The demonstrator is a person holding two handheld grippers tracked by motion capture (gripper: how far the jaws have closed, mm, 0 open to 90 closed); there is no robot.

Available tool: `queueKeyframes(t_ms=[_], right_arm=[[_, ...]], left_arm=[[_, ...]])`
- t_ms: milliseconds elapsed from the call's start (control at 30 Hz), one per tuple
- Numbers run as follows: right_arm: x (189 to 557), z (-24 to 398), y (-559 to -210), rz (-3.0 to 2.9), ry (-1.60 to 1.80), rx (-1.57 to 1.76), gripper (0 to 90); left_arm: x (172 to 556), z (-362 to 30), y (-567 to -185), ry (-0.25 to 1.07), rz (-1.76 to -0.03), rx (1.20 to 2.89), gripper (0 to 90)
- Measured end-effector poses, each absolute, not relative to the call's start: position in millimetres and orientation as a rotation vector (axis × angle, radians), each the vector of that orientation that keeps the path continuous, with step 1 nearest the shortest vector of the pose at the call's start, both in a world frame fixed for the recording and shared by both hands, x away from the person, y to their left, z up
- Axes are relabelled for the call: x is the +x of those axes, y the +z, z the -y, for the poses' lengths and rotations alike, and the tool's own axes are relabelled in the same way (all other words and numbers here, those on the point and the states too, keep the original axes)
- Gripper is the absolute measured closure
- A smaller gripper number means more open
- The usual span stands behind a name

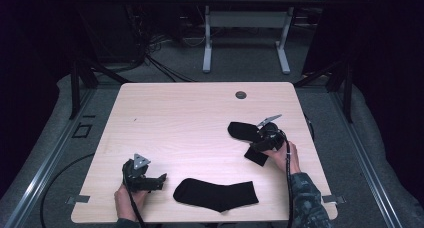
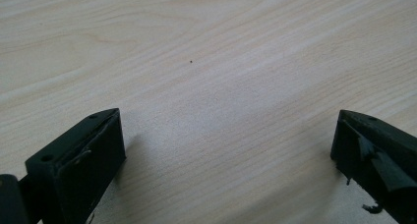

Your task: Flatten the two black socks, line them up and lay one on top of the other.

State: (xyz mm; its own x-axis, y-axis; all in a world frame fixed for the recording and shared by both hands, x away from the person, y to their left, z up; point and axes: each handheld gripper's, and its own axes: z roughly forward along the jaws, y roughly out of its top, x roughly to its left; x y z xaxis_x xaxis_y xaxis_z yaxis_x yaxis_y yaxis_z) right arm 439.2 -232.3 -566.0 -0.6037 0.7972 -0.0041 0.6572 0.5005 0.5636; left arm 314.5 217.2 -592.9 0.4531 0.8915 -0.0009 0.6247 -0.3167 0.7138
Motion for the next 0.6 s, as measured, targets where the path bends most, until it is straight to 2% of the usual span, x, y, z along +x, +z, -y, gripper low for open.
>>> queueKeyframes(t_ms=[33,67,100,133,200,233,267,300,333,367,400,467,600], right_arm=[[439,232,-566,-2.483,0.763,1.232,32.1],[437,232,-566,-2.462,0.782,1.248,39.4],[437,232,-566,-2.462,0.782,1.248,39.4],[434,232,-566,-2.442,0.791,1.252,46.3],[432,233,-566,-2.423,0.800,1.259,53.9],[432,233,-566,-2.423,0.800,1.259,53.9],[429,232,-566,-2.421,0.810,1.259,60.8],[429,232,-566,-2.421,0.810,1.259,60.8],[427,232,-566,-2.419,0.808,1.255,68.8],[426,232,-566,-2.418,0.824,1.257,72.6],[426,232,-566,-2.418,0.824,1.257,72.6],[425,234,-568,-2.386,0.841,1.269,78.9],[424,235,-568,-2.379,0.862,1.286,80.4]], left_arm=[[314,-217,-593,0.528,-1.261,2.055,0.0],[315,-217,-593,0.529,-1.260,2.057,0.0],[315,-217,-593,0.529,-1.260,2.057,0.0],[315,-217,-593,0.529,-1.260,2.057,0.0],[315,-217,-593,0.529,-1.260,2.057,0.0],[315,-217,-593,0.529,-1.260,2.057,0.0],[315,-217,-593,0.529,-1.260,2.057,0.0],[315,-217,-593,0.529,-1.260,2.057,0.0],[315,-217,-593,0.529,-1.260,2.057,0.0],[315,-217,-593,0.529,-1.260,2.057,0.0],[315,-217,-593,0.529,-1.260,2.057,0.0],[315,-217,-593,0.528,-1.260,2.057,0.0],[315,-217,-593,0.528,-1.260,2.057,0.0]])
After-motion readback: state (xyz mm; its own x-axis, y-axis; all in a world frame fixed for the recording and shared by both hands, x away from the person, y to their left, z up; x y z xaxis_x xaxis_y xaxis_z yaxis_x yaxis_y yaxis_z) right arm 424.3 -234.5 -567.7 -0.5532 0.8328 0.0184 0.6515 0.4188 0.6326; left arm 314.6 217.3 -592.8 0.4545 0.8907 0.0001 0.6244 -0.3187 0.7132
